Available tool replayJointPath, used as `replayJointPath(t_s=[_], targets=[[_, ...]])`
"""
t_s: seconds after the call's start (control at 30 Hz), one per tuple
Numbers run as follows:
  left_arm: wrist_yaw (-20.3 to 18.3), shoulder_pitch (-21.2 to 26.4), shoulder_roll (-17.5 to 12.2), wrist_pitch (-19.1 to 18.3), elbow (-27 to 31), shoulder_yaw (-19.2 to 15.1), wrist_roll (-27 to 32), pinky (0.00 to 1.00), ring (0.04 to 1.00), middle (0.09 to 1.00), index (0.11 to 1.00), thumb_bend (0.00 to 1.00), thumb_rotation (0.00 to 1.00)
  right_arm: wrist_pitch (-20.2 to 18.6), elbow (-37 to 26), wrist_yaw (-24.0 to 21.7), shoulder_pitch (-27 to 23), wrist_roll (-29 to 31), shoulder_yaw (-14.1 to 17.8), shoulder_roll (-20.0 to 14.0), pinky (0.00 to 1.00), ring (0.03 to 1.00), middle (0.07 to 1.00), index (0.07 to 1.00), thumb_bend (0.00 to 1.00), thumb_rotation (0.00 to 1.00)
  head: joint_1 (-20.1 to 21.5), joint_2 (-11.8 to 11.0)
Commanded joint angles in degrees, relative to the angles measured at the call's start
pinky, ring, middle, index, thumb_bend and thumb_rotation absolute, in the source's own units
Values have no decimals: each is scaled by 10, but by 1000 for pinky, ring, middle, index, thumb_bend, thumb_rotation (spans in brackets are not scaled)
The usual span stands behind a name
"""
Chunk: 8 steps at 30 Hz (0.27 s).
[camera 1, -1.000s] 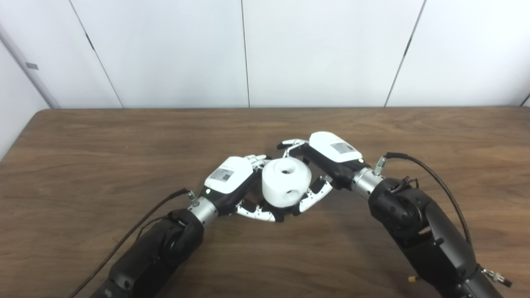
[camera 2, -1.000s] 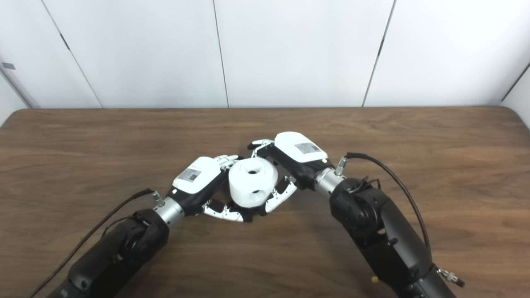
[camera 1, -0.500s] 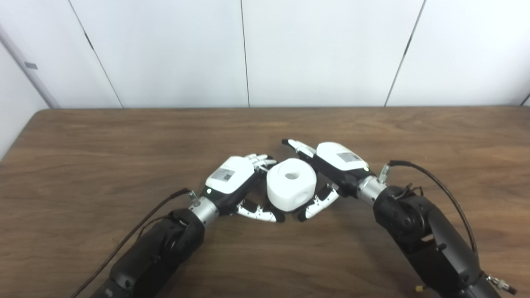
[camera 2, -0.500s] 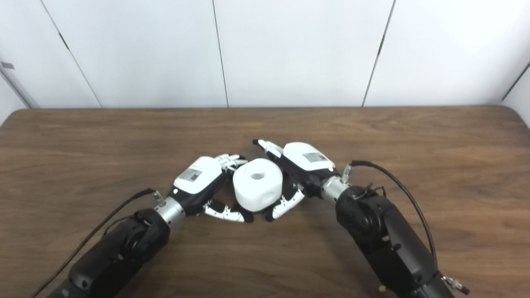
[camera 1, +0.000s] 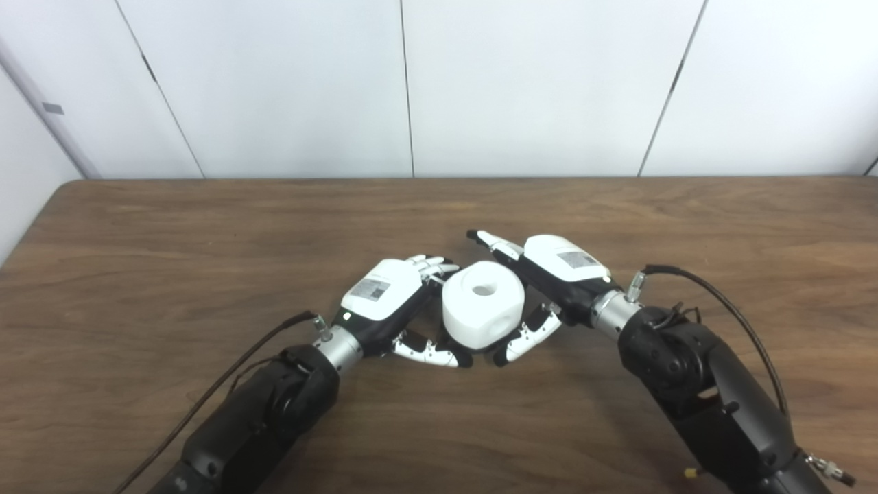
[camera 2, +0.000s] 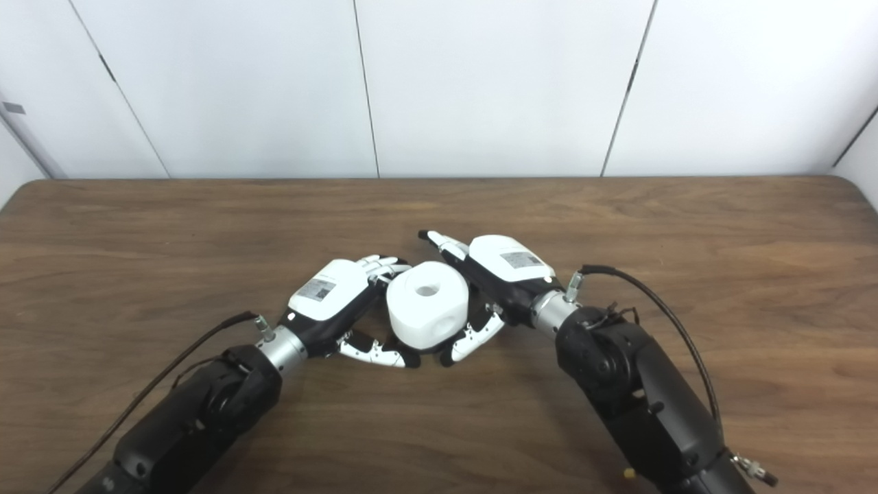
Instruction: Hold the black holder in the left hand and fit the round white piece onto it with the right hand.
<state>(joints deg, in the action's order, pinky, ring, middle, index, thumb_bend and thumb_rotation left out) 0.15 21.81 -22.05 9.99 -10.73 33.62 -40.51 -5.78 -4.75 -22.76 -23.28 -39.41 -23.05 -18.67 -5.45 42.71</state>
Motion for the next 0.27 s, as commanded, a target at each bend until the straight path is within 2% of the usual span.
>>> replayJointPath(t_s=[0.0,0.13,0.23], targets=[[-54,-26,0,-5,-29,29,-32,925,903,857,483,525,59,8,-9,-2,-25,6,9,-4,607,794,965,1000,1000,276,0,0],[-48,-26,-1,-2,-31,29,-37,916,896,855,482,525,60,4,-14,-18,-28,14,12,-13,566,768,958,1000,1000,274,0,0],[-48,-25,-2,-4,-31,30,-41,915,898,859,483,525,61,1,-22,-39,-32,24,18,-28,618,861,996,1000,1000,287,0,-2]])
